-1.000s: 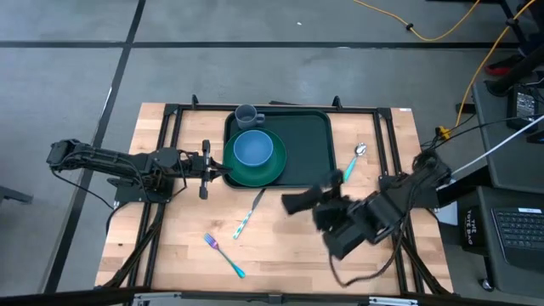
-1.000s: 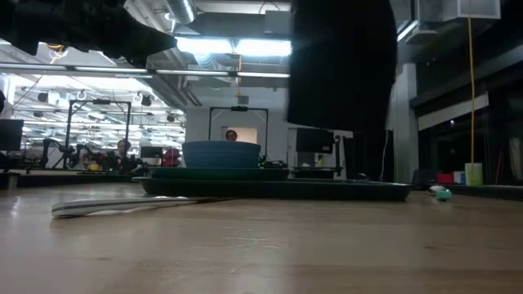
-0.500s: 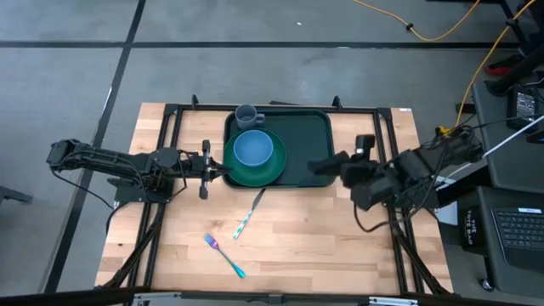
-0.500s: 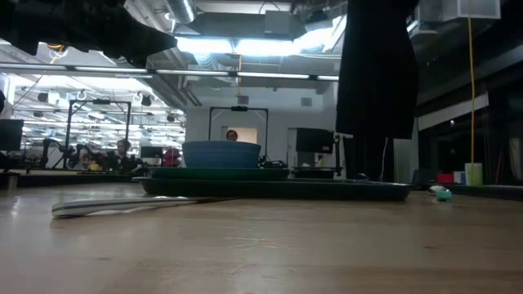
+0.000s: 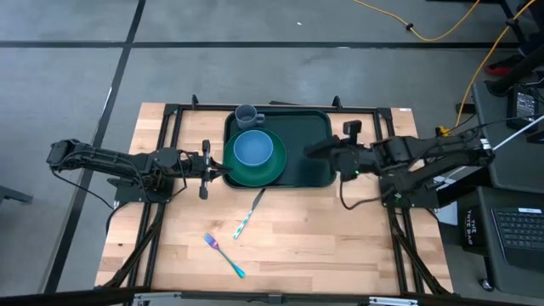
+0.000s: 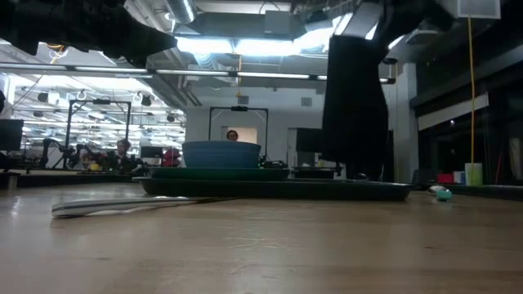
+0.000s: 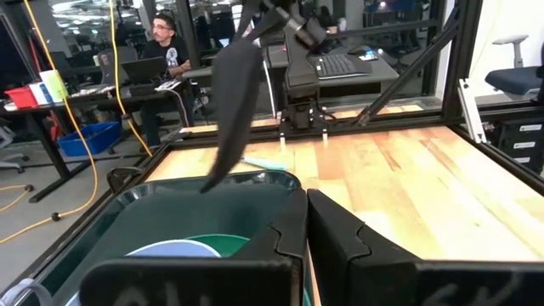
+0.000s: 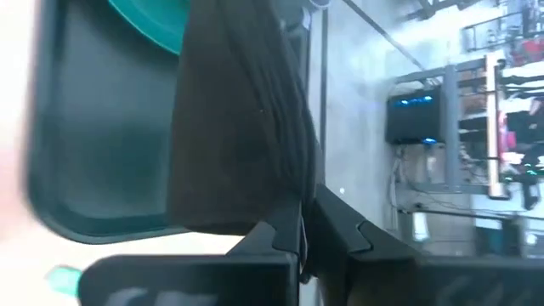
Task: Set up tray
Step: Put the napkin on the tray
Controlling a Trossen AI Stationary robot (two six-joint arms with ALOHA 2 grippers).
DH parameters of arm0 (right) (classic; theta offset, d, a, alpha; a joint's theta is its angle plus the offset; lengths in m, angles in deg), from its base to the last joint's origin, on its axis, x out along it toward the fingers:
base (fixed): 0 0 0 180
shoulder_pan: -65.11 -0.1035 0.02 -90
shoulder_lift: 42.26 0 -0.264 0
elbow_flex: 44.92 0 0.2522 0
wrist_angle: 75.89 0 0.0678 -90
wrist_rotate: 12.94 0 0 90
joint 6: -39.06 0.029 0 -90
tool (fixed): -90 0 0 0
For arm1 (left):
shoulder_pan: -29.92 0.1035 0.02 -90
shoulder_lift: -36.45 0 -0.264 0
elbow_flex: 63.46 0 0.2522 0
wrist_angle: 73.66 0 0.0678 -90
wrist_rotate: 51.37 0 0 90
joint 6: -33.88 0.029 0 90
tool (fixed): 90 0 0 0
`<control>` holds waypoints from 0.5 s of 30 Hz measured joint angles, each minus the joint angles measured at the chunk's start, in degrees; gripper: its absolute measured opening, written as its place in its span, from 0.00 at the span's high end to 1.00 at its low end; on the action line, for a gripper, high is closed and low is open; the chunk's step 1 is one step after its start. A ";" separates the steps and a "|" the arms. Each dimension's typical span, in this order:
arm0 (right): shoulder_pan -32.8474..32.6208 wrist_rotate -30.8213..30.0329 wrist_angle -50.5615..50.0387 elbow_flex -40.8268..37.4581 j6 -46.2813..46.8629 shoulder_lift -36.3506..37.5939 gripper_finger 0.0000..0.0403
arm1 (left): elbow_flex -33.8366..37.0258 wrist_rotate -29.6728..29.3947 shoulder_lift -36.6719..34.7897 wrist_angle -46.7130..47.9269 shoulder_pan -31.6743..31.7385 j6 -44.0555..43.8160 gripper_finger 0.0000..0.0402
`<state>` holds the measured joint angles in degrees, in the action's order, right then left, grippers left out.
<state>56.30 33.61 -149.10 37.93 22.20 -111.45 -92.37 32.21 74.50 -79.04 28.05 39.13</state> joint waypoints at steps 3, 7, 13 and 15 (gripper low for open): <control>3.80 0.00 4.38 -2.06 -5.76 -0.04 0.96 | 0.00 -0.06 0.00 0.01 -0.02 0.00 0.99; 9.05 0.43 11.02 -3.80 -14.15 -0.02 0.96 | 0.00 -0.08 0.00 0.04 -0.02 0.00 0.99; 16.51 6.87 23.90 -6.65 -26.30 -0.02 0.96 | 0.00 -0.10 -0.02 0.04 -0.02 0.02 0.98; 18.92 8.70 27.70 -8.15 -30.83 -0.04 0.96 | 0.00 -0.10 -0.02 0.07 -0.01 0.02 0.98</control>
<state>75.23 42.31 -121.40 29.78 -8.63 -111.48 -92.37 32.11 74.48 -78.97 28.04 39.15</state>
